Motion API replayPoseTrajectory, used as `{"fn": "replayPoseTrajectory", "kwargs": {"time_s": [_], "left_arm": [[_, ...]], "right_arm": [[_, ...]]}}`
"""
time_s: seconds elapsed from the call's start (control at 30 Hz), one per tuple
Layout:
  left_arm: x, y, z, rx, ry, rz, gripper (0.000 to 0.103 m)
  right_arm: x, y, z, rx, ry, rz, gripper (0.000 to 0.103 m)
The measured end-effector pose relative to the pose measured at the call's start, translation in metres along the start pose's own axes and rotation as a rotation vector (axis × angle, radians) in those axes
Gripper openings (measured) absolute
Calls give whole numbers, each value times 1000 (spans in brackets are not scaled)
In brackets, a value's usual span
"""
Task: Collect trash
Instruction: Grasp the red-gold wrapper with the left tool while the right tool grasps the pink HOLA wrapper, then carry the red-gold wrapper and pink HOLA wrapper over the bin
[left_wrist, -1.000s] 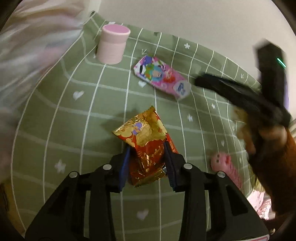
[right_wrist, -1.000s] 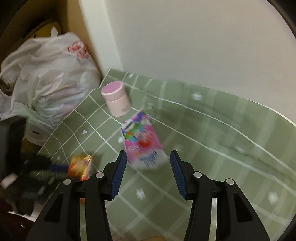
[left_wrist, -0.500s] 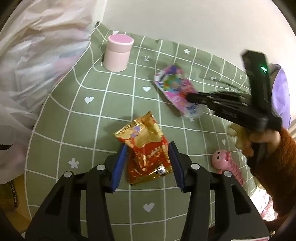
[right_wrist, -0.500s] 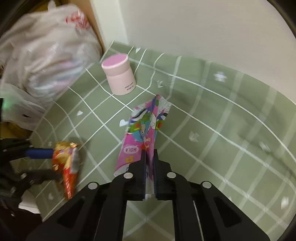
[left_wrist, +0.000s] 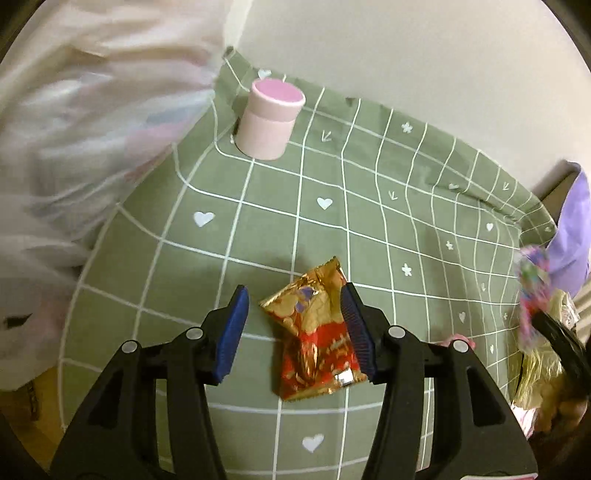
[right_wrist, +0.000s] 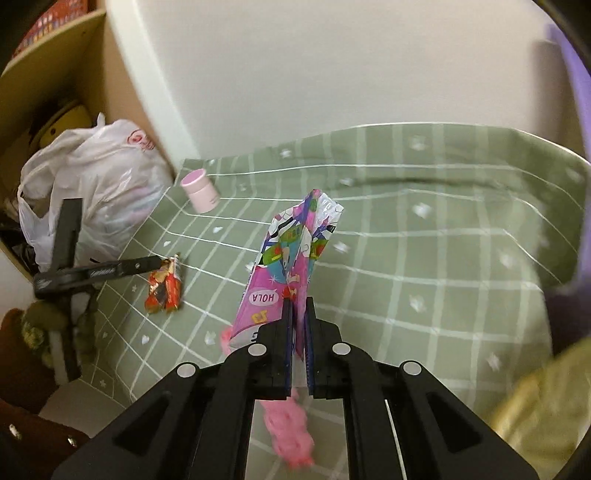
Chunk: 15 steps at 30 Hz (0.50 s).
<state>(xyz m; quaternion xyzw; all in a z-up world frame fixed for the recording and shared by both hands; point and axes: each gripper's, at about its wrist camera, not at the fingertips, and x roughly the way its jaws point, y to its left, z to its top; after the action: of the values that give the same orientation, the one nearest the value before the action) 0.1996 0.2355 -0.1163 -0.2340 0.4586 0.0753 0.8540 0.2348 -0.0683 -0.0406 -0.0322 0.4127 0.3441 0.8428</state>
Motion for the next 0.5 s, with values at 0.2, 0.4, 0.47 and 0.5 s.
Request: {"fn": "replayPoseTrajectory", "kwargs": {"time_s": [0.2,0.4,0.47,0.5], "left_arm": [[17,-4,-7,-38,74,-38,21],[-6,-41,-7,13,-4,-113,17],[-23,-60,-2,54,-52,-144,17],[-29,-69,1,71,-74,-154,17]], "right_arm": [[-41,-22,-23,60,-43,-41,7],[-84,-36,-33,70,-118,-117,7],[-99,-40,-33,73,-151,-133,7],[-104,-40,-33,68,-162,-144,7]]}}
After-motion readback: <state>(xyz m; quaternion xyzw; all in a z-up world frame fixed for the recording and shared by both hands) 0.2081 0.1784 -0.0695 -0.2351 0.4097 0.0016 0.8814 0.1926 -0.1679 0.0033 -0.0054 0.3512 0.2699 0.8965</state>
